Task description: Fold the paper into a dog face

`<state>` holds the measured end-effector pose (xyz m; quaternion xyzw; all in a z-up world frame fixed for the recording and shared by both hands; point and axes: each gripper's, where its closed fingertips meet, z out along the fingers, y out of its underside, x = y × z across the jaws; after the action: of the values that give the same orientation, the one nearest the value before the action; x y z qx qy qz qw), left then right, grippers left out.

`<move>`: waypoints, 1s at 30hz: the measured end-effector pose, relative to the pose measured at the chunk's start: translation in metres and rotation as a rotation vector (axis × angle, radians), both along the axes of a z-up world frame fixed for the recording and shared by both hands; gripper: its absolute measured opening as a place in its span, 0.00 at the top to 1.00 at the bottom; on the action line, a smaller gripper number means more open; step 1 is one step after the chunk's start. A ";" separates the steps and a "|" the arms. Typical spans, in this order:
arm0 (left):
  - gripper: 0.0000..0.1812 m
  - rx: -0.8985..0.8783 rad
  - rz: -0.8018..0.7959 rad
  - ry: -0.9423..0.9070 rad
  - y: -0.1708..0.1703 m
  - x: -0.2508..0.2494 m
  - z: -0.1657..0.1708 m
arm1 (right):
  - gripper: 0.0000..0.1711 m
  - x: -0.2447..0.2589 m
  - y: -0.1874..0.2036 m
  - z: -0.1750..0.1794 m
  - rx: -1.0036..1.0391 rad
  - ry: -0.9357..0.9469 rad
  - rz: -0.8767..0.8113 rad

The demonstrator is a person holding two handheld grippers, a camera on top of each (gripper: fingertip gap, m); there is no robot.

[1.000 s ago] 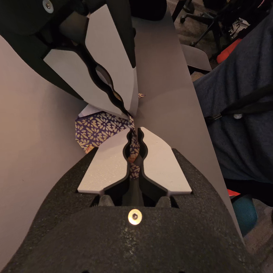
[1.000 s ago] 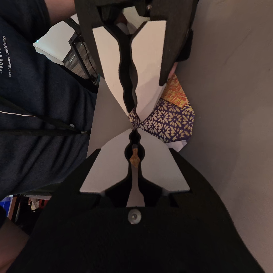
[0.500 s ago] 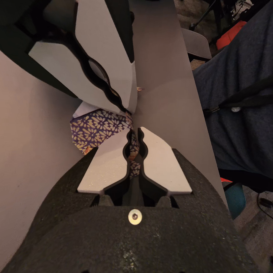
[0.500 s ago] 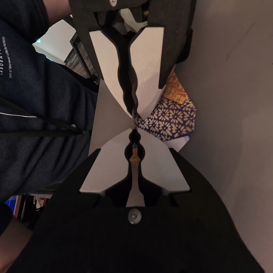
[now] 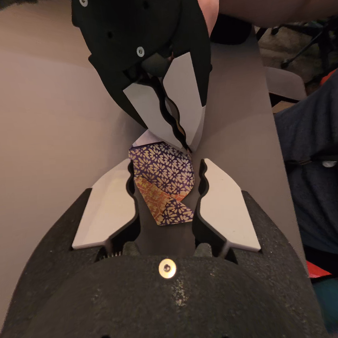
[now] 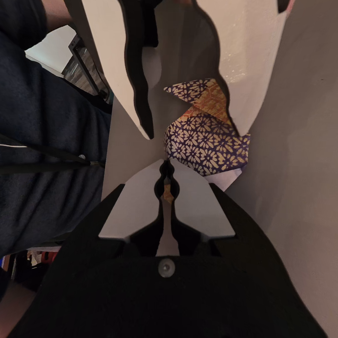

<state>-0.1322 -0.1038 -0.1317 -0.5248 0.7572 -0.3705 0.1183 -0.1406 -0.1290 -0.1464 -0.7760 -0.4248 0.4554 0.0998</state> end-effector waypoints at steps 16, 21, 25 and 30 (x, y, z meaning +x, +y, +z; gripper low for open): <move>0.54 0.030 -0.014 0.029 0.003 0.007 -0.014 | 0.99 0.002 0.004 0.000 -0.012 0.013 -0.022; 0.54 0.016 -0.027 0.043 0.002 0.006 -0.016 | 0.99 0.002 0.005 0.000 -0.013 0.017 -0.026; 0.54 0.011 -0.025 0.043 0.002 0.006 -0.016 | 0.99 0.003 0.005 0.000 -0.012 0.018 -0.028; 0.55 0.006 -0.025 0.044 0.002 0.005 -0.016 | 0.99 0.003 0.004 0.000 -0.010 0.020 -0.029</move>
<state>-0.1270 -0.1016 -0.1473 -0.5230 0.7671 -0.3582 0.0987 -0.1379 -0.1247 -0.1460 -0.7782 -0.4101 0.4636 0.1066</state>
